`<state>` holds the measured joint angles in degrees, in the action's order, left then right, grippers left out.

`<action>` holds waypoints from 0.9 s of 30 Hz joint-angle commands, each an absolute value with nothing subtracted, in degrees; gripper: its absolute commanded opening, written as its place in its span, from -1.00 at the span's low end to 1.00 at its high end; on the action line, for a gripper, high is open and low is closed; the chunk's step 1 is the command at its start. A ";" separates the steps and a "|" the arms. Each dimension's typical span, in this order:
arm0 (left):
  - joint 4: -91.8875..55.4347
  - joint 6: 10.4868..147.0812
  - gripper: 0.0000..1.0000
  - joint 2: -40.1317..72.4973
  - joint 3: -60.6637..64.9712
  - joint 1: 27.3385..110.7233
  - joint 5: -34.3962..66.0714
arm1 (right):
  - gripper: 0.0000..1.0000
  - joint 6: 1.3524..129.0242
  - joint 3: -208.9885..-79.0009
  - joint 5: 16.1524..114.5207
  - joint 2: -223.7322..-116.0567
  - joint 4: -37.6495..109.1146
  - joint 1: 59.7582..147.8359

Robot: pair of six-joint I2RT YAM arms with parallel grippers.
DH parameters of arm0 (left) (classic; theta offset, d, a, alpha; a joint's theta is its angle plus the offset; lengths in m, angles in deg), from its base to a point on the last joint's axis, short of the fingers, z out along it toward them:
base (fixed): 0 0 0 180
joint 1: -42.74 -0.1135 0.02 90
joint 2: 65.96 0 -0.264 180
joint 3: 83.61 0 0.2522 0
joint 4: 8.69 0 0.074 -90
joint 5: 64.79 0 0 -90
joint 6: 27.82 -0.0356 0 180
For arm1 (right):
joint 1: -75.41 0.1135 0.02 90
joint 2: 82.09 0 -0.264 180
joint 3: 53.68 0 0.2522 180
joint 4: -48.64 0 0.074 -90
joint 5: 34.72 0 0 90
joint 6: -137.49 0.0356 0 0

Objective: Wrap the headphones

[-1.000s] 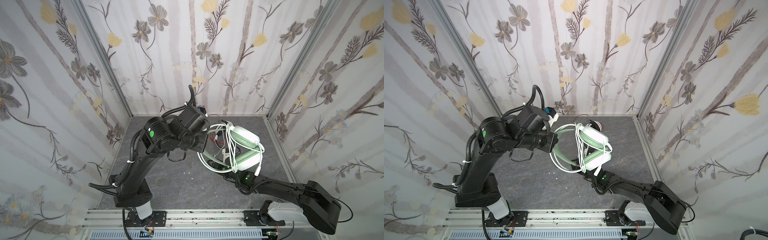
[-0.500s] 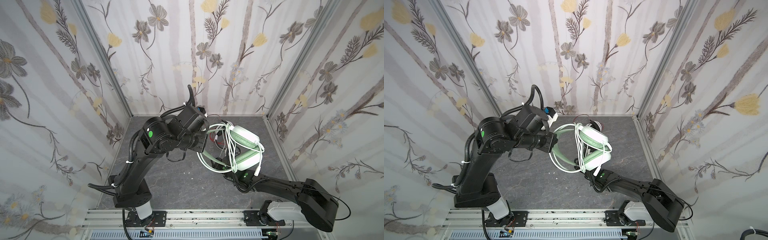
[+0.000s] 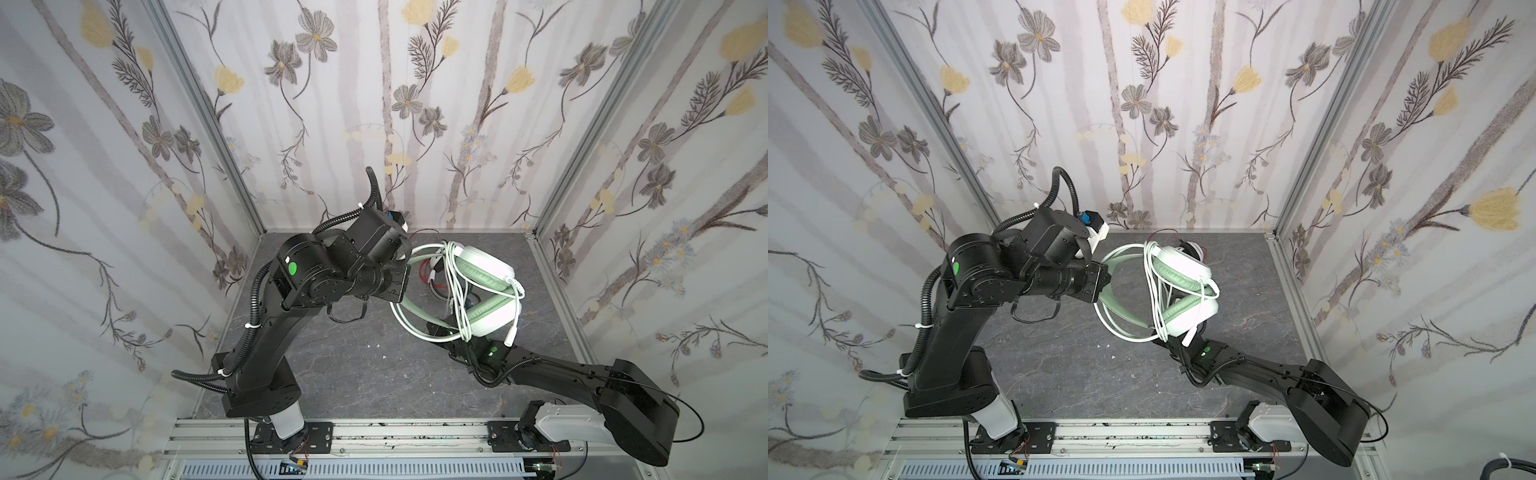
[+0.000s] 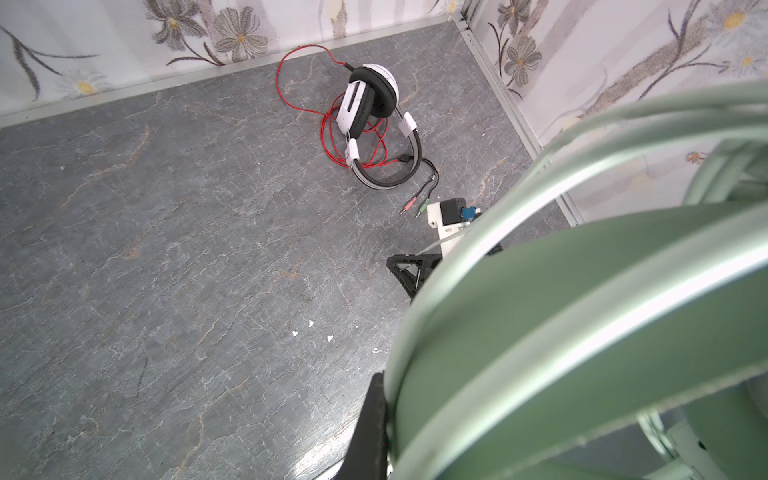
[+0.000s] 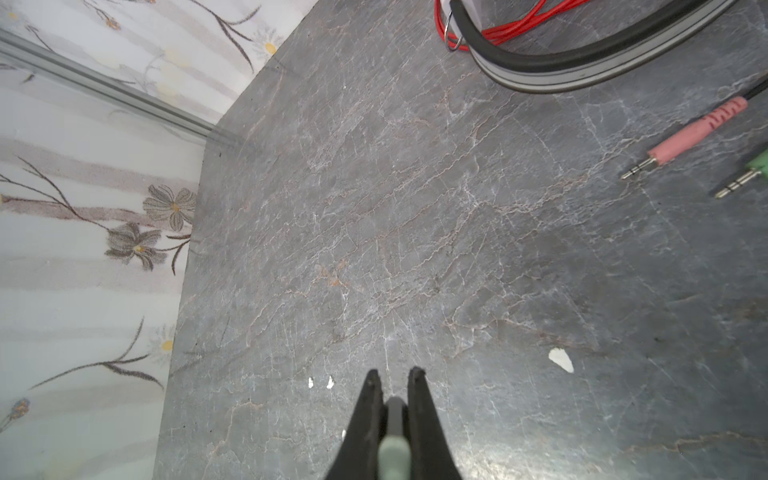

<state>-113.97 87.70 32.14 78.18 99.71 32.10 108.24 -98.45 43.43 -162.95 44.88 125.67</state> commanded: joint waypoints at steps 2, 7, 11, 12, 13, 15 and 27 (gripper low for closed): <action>-110.98 91.56 -1.00 31.34 78.60 94.60 30.31 | -0.98 105.04 -98.92 45.80 -160.69 38.76 127.60; -108.04 92.41 -1.00 31.43 78.48 89.75 30.28 | -0.96 103.32 -100.52 45.99 -156.50 33.16 131.43; -108.67 92.90 -1.00 32.07 78.51 86.45 31.48 | -0.96 101.30 -104.29 43.26 -153.92 25.61 135.45; -109.10 93.03 -1.00 32.28 78.50 85.53 31.98 | -0.96 100.88 -105.37 42.25 -153.58 23.34 136.60; -109.58 93.22 -1.00 32.56 78.51 84.93 32.69 | -0.95 100.53 -106.14 41.48 -153.34 21.40 137.68; -110.84 93.55 -1.00 32.99 78.49 83.83 35.75 | -0.94 100.44 -107.52 38.76 -152.59 17.63 140.15; -115.40 93.41 -1.00 34.37 77.07 82.21 49.87 | -0.93 101.71 -118.95 25.73 -152.49 -0.64 151.60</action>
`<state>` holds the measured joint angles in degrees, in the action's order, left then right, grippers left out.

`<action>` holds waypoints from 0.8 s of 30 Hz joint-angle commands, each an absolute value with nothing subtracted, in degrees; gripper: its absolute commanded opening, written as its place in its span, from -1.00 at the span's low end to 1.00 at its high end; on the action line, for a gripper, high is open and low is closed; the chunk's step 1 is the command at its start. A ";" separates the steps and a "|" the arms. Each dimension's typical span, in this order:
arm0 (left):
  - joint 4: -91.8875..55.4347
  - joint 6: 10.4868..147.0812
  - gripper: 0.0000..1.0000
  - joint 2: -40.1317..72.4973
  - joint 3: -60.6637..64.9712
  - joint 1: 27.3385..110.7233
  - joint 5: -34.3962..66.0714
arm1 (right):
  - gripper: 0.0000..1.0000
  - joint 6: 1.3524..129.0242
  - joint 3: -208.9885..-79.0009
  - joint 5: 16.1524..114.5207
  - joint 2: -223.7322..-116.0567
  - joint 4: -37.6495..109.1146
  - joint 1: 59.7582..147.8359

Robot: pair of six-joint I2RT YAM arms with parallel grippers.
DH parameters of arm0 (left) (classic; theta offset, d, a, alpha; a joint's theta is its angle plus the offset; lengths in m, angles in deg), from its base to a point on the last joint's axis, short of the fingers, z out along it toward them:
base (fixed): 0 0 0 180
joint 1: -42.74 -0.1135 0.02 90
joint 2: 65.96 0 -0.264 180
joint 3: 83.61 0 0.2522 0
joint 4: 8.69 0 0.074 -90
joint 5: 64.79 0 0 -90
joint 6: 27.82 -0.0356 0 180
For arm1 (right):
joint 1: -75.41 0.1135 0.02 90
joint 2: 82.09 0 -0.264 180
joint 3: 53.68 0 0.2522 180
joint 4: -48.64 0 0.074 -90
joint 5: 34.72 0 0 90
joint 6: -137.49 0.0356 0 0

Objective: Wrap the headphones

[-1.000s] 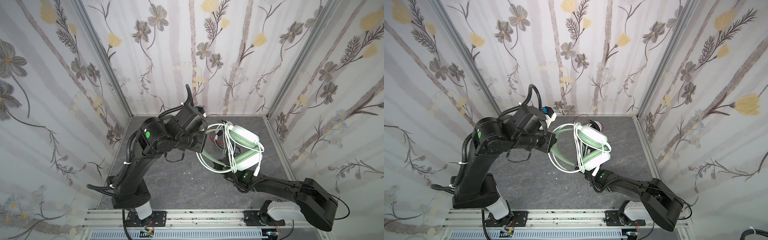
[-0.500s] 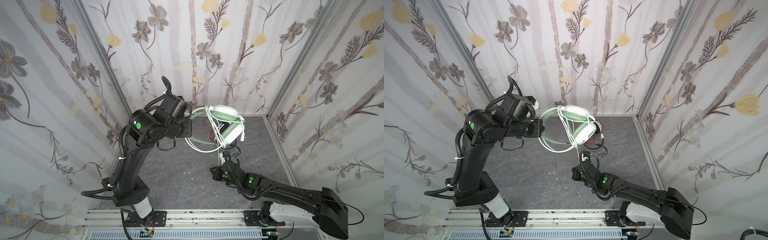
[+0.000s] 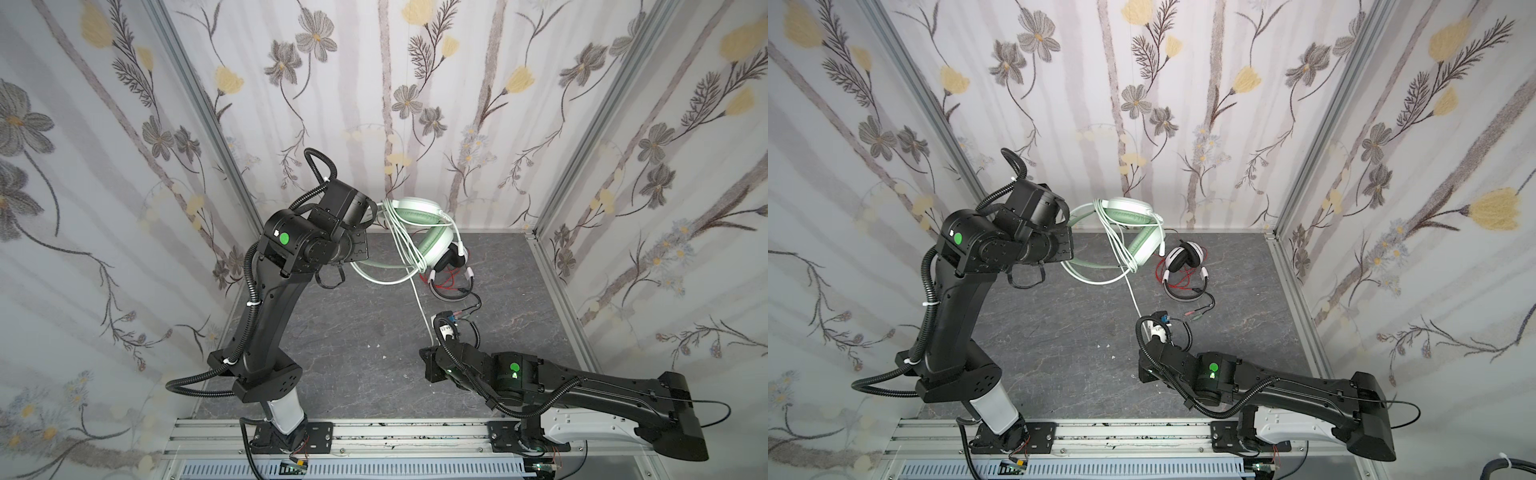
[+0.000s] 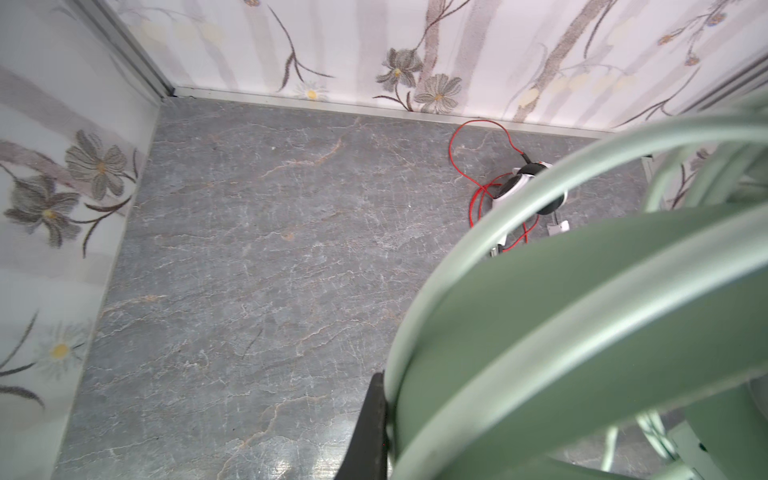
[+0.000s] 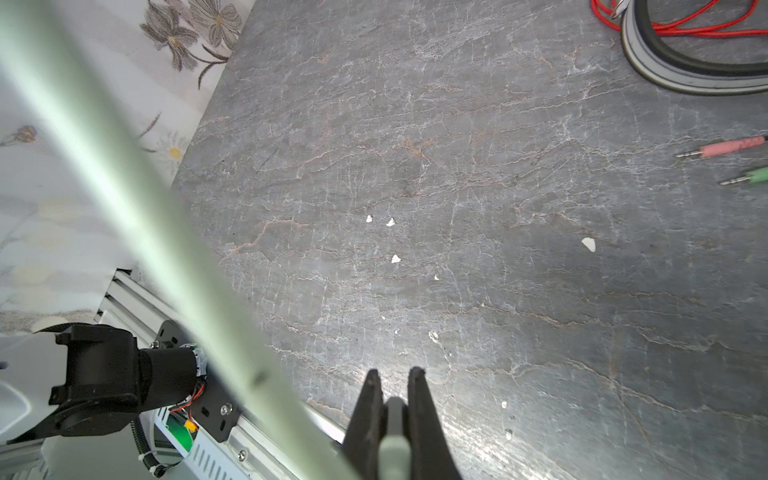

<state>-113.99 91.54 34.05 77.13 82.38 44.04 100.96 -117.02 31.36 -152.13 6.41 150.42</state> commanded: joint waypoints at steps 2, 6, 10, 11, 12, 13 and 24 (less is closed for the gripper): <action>-116.49 93.41 -1.00 34.55 76.31 82.20 51.84 | -0.94 101.72 -121.30 23.47 -152.82 -3.89 152.57; -116.33 93.04 -1.00 33.66 70.79 82.21 55.19 | -0.96 101.54 -126.96 17.25 -154.01 -11.22 155.32; -111.74 91.56 -1.00 30.51 63.03 82.38 53.30 | -1.00 99.46 -133.30 12.36 -156.44 -17.37 157.26; -110.72 91.00 -1.00 29.86 61.45 82.47 52.47 | -1.00 98.72 -135.12 11.25 -157.36 -18.89 157.48; -109.72 90.39 -1.00 29.14 59.90 82.62 51.46 | -1.00 97.13 -137.14 10.25 -158.40 -20.25 157.95; -108.96 89.98 -1.00 28.52 58.29 82.77 50.62 | -1.00 94.66 -139.29 9.50 -159.42 -21.20 158.36; -104.66 83.73 -1.00 24.52 44.28 85.47 40.89 | -1.00 66.82 -157.87 4.71 -166.64 -24.64 159.17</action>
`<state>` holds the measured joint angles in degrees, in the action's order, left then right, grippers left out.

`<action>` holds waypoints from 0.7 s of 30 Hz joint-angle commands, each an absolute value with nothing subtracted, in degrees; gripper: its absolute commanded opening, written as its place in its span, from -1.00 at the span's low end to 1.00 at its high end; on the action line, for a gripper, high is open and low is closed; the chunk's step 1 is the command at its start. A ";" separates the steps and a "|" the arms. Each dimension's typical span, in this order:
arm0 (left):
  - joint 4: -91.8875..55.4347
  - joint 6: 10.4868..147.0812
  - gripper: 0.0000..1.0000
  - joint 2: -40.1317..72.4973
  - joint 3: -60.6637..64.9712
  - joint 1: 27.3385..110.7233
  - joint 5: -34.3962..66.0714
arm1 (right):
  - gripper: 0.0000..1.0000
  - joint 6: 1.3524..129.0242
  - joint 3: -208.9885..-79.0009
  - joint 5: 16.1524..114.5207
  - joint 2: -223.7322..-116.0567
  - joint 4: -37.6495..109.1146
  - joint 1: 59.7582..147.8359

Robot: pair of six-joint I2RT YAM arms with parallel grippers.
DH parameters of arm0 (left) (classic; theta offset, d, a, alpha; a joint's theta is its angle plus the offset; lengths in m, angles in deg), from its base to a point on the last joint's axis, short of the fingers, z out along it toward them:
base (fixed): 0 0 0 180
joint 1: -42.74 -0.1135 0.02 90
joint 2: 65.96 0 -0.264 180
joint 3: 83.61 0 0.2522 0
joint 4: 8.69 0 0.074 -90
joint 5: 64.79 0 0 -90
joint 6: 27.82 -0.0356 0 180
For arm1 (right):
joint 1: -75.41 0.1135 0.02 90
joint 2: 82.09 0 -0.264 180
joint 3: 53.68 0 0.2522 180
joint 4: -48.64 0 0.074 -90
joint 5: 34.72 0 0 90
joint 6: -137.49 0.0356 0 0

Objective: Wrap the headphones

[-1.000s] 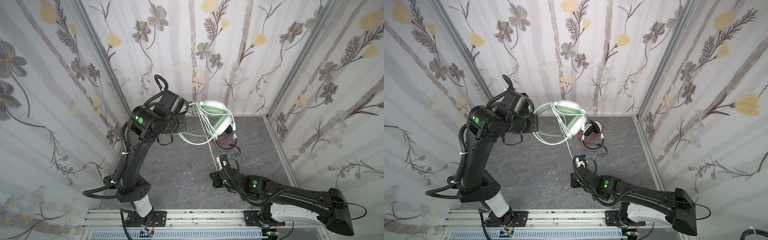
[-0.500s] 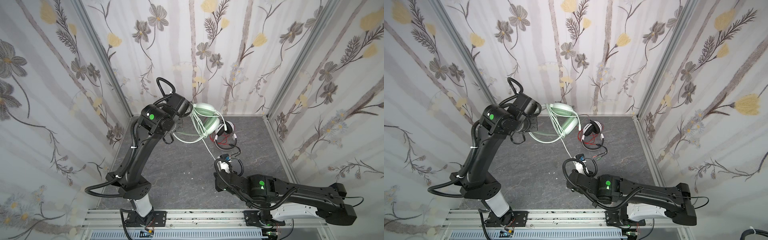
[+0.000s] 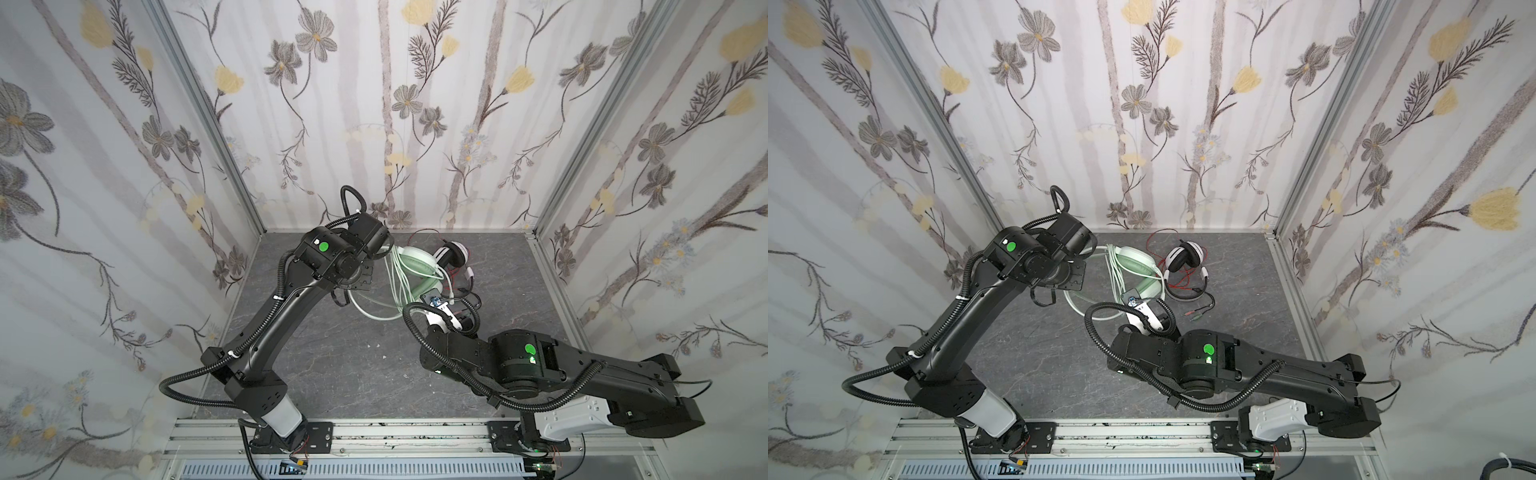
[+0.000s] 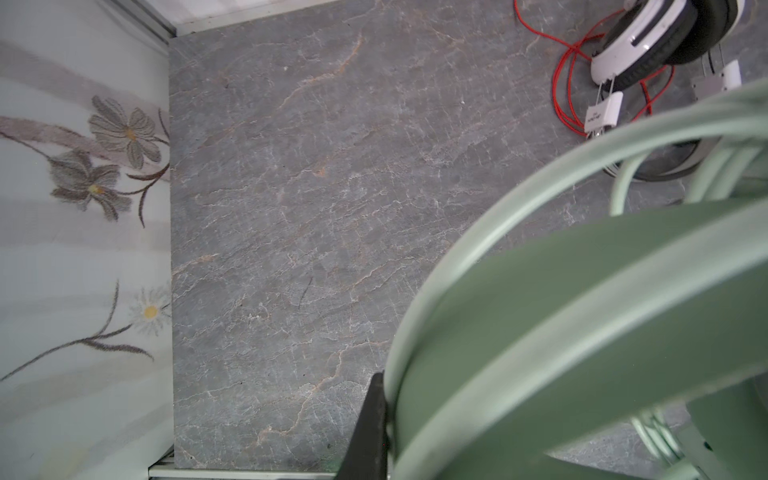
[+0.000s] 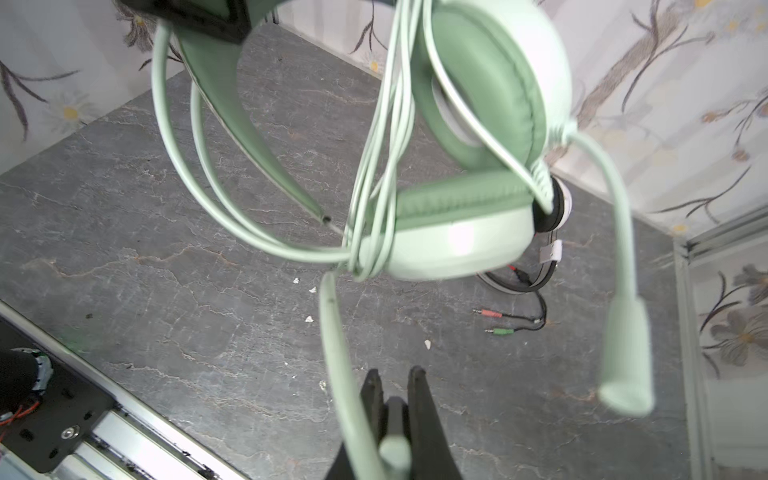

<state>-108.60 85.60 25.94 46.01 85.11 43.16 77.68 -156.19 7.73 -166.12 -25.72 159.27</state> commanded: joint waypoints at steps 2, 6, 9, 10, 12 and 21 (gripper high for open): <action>-104.14 82.57 -1.00 23.09 42.27 86.05 40.45 | -1.00 61.43 -158.65 5.06 -166.75 -22.94 159.13; -103.82 81.34 -1.00 20.93 38.80 86.94 39.40 | -1.00 48.46 -155.94 7.41 -164.94 -15.29 158.74; -104.63 81.03 -1.00 20.70 37.54 87.99 39.57 | -1.00 40.99 -153.56 12.59 -162.02 -8.00 157.52; -104.87 80.99 -1.00 20.77 37.24 88.60 39.82 | -1.00 38.71 -152.73 14.87 -160.79 -5.45 157.02; -105.15 80.90 -1.00 20.62 36.63 89.60 40.23 | -1.00 34.82 -150.80 18.65 -158.58 -1.37 155.90; -103.12 78.55 -1.00 17.57 32.24 91.91 37.19 | -1.00 15.40 -139.37 27.88 -148.18 7.10 151.64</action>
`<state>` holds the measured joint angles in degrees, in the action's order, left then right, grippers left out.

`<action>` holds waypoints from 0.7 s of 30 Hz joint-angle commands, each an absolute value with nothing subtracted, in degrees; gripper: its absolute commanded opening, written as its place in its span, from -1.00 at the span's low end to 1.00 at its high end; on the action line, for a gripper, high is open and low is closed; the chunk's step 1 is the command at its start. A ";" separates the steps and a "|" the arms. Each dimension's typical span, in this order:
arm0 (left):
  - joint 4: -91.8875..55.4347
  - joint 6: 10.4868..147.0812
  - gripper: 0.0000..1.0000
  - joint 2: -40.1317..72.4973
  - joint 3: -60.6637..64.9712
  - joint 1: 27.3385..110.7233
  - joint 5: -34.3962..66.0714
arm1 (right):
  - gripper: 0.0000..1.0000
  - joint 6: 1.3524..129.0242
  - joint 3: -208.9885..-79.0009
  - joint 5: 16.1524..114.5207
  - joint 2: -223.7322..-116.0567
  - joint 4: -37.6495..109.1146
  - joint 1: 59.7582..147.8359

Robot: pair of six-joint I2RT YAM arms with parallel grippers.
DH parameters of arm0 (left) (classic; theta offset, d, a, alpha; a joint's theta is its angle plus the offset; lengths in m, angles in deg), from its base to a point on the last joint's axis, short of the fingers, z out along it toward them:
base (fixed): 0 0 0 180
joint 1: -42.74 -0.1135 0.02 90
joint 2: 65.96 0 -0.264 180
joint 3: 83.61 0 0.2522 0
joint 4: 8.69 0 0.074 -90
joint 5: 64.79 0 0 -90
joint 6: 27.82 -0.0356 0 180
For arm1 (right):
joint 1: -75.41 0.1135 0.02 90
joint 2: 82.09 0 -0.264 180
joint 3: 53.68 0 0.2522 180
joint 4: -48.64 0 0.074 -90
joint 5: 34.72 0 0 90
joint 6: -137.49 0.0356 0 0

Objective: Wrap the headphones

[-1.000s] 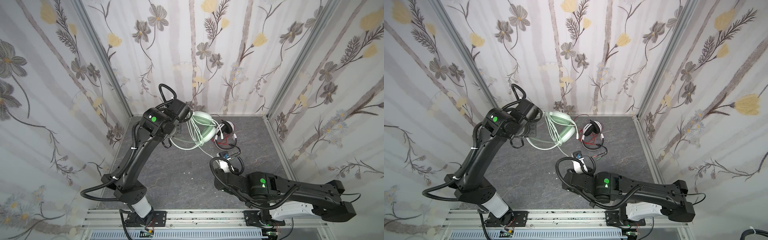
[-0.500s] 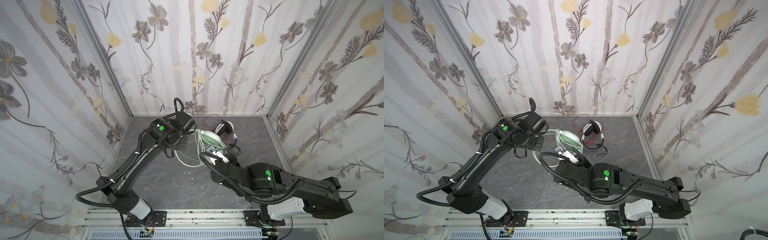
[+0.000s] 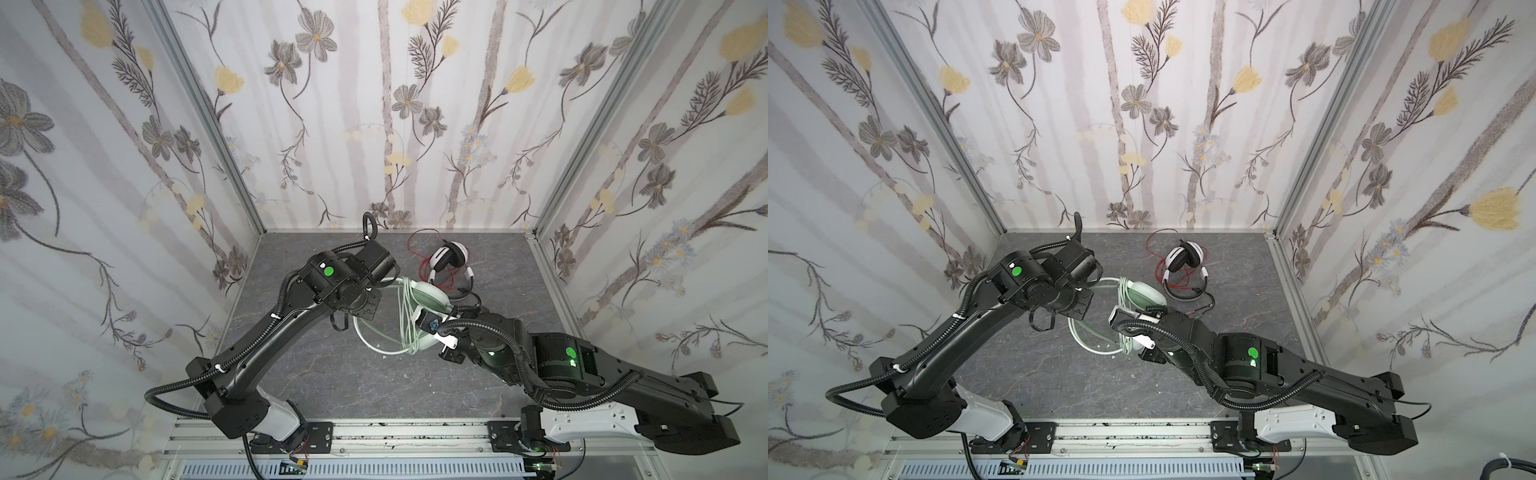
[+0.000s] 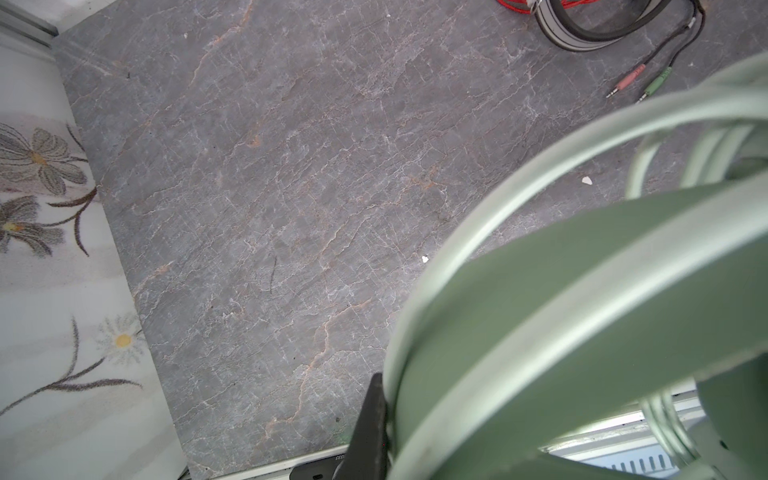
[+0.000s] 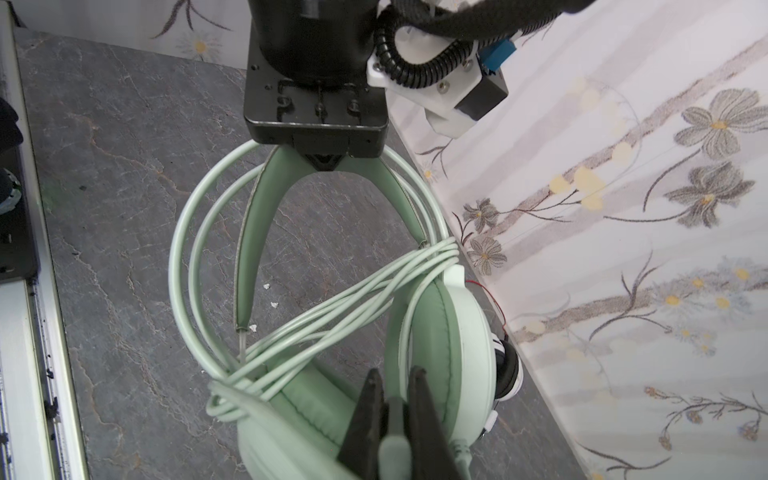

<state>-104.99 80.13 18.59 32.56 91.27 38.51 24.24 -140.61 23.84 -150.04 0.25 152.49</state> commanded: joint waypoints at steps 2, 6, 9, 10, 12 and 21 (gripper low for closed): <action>-103.13 78.36 -1.00 16.85 31.76 92.79 37.03 | -1.00 11.30 -137.81 30.51 -145.94 7.34 150.56; -102.43 77.83 -1.00 16.22 30.46 95.17 36.70 | -1.00 6.94 -135.62 33.78 -143.33 7.81 148.22; -103.39 77.99 -1.00 17.28 30.68 96.72 37.24 | -1.00 4.07 -135.46 38.73 -142.21 7.29 148.19; -103.77 78.13 -1.00 17.76 30.91 97.19 37.60 | -1.00 3.64 -135.39 41.37 -141.83 7.48 148.19; -104.14 78.17 -1.00 18.39 31.29 97.88 37.88 | -1.00 3.73 -134.79 45.21 -141.17 9.24 148.19; -105.64 77.56 -1.00 19.02 32.70 100.39 41.54 | -0.96 1.63 -136.97 41.17 -144.13 6.85 148.00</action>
<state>-104.90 78.65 18.94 31.84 100.15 39.36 3.85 -135.17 43.71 -142.71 6.30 147.99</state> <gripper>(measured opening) 0.068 0.095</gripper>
